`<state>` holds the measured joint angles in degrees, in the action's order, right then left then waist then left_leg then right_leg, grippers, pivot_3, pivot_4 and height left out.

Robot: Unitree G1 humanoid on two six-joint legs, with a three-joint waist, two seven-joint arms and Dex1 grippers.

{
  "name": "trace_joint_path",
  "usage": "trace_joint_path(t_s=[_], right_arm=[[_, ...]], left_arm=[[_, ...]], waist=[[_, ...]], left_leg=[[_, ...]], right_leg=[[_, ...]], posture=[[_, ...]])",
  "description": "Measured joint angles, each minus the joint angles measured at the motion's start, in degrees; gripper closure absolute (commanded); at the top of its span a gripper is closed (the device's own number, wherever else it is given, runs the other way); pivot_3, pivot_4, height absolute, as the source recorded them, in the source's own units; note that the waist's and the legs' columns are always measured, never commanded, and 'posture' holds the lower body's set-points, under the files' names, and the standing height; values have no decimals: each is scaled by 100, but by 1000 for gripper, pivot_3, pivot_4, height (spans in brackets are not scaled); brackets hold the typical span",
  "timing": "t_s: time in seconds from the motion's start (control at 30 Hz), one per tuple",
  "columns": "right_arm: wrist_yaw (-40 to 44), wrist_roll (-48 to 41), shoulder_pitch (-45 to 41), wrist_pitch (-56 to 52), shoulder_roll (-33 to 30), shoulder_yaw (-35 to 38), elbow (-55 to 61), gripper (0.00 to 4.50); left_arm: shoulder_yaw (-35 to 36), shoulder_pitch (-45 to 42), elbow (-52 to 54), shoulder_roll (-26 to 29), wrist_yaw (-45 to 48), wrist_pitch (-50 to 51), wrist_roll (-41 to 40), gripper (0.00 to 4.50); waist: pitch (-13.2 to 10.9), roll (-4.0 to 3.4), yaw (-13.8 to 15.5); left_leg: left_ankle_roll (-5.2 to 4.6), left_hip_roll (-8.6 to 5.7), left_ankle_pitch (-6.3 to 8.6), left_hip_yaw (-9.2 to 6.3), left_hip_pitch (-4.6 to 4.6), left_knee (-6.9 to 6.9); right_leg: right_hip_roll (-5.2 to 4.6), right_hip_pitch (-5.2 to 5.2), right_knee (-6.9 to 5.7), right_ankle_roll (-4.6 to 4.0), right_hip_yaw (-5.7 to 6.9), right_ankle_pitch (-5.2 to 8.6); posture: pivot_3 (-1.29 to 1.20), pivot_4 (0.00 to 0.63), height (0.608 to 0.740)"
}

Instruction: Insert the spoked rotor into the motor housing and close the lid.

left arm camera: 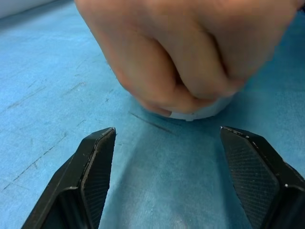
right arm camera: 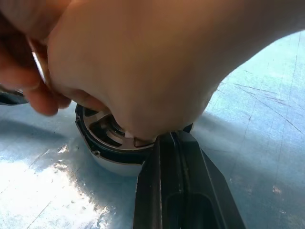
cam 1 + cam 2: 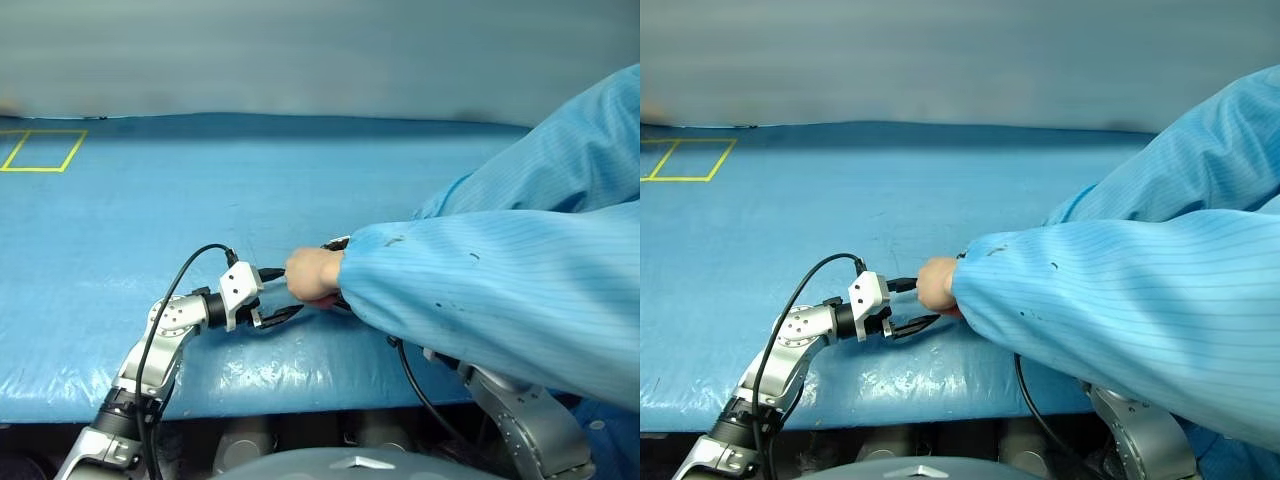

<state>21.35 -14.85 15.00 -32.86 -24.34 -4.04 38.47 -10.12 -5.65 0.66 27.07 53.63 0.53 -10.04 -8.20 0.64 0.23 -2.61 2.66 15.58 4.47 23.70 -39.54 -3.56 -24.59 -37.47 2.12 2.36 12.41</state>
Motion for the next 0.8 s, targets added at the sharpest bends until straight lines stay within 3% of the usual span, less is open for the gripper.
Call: trace_joint_path(t_s=[0.8], right_arm=[[93, 25, -144, -22, -19, -16, -31, 4500]], left_arm=[[-46, 0, -3, -2, -73, -102, 30, 807]], waist=[[0, 0, 0]], left_leg=[[0, 0, 0, 0, 0, 0]], right_leg=[[0, 1, 0, -1, 0, 0]], posture=[[0, 150, 740]])
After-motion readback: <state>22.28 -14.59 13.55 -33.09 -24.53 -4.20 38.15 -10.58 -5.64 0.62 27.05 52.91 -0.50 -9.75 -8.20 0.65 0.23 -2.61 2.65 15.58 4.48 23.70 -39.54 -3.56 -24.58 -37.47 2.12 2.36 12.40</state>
